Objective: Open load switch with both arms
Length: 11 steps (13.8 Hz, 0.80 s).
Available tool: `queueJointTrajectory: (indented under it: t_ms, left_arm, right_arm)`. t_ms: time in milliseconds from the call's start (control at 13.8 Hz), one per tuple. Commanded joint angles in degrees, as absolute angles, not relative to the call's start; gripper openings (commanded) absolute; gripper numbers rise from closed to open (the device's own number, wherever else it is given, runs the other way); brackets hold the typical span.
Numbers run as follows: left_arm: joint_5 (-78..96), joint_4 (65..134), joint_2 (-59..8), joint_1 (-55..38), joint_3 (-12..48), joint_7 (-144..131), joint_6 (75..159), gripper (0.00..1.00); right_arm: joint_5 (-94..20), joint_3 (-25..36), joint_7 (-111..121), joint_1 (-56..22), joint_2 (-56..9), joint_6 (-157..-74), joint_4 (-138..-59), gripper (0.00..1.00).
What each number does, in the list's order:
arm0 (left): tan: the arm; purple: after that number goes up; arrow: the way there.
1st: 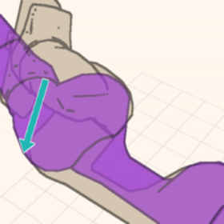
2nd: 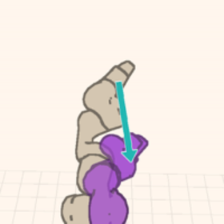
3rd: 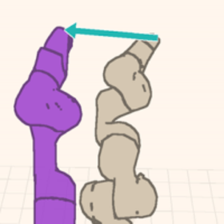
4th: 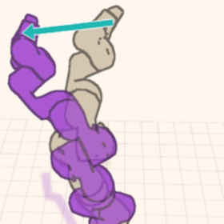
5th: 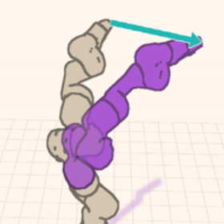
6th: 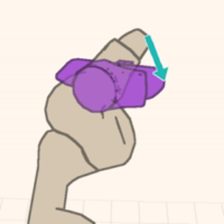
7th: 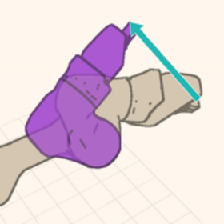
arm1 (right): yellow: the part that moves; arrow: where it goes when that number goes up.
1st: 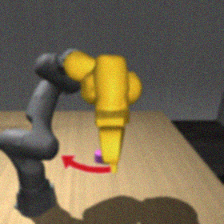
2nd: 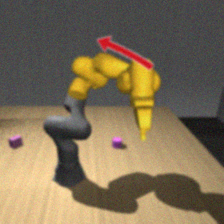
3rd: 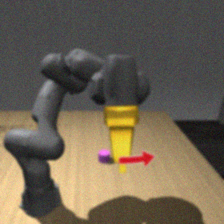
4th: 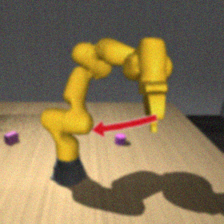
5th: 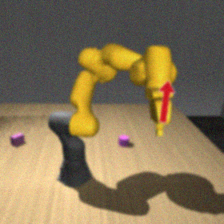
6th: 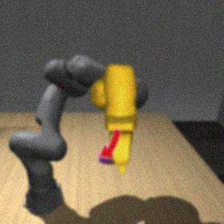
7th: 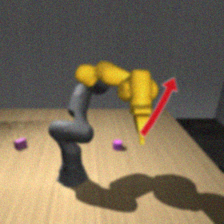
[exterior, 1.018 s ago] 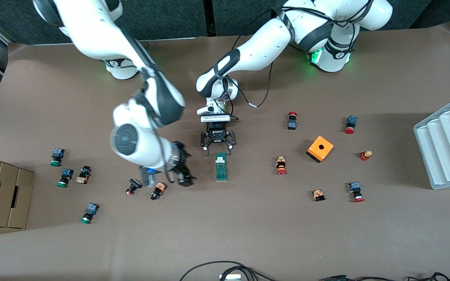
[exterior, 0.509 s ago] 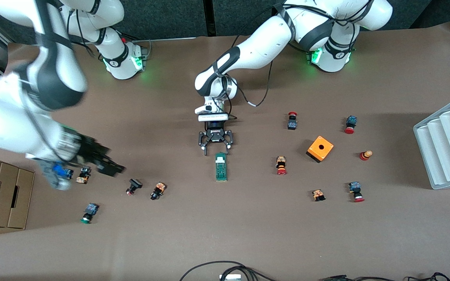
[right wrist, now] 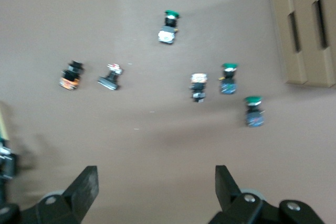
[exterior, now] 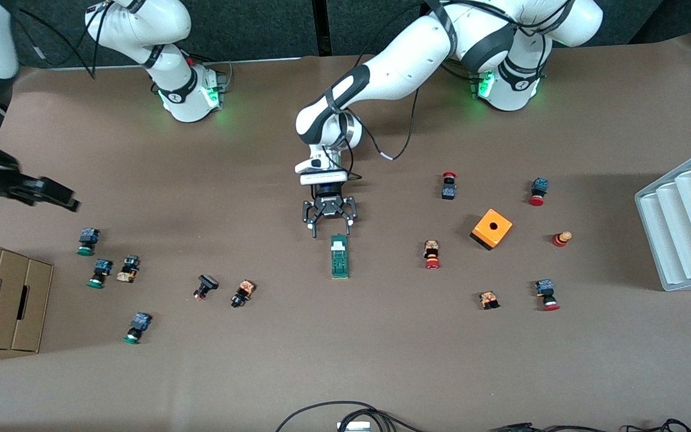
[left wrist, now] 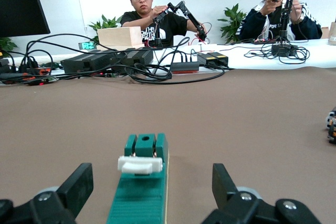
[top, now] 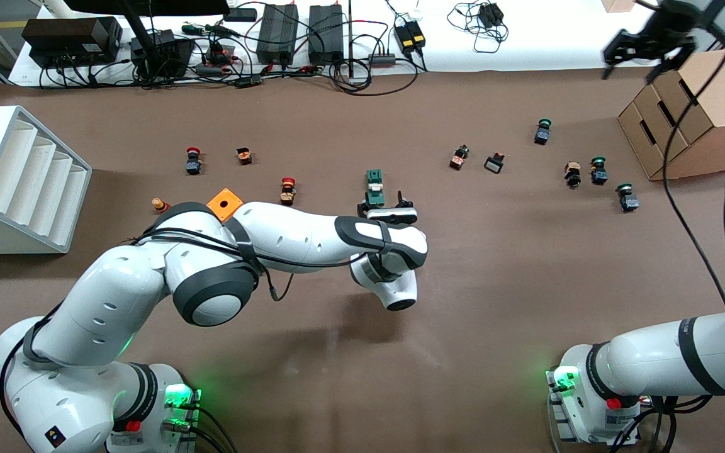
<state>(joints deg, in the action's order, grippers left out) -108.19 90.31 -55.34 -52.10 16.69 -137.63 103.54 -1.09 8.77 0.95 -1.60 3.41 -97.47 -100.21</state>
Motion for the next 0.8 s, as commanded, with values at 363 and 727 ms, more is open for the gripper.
queueJointTrajectory:
  t_ms: [363,727]
  left_arm:
    - [-94.4,92.5,-44.5,-52.5,16.8,-124.5,107.2,1.0]
    - [-85.7,92.3,-37.9,-52.4,17.5,-115.3,108.6,1.0]
  right_arm:
    - [0.2,9.6,7.6,-0.2,1.5,-99.6,-98.7,0.99]
    - [-0.1,9.8,7.4,0.0,0.6,-99.3,-96.9,0.99]
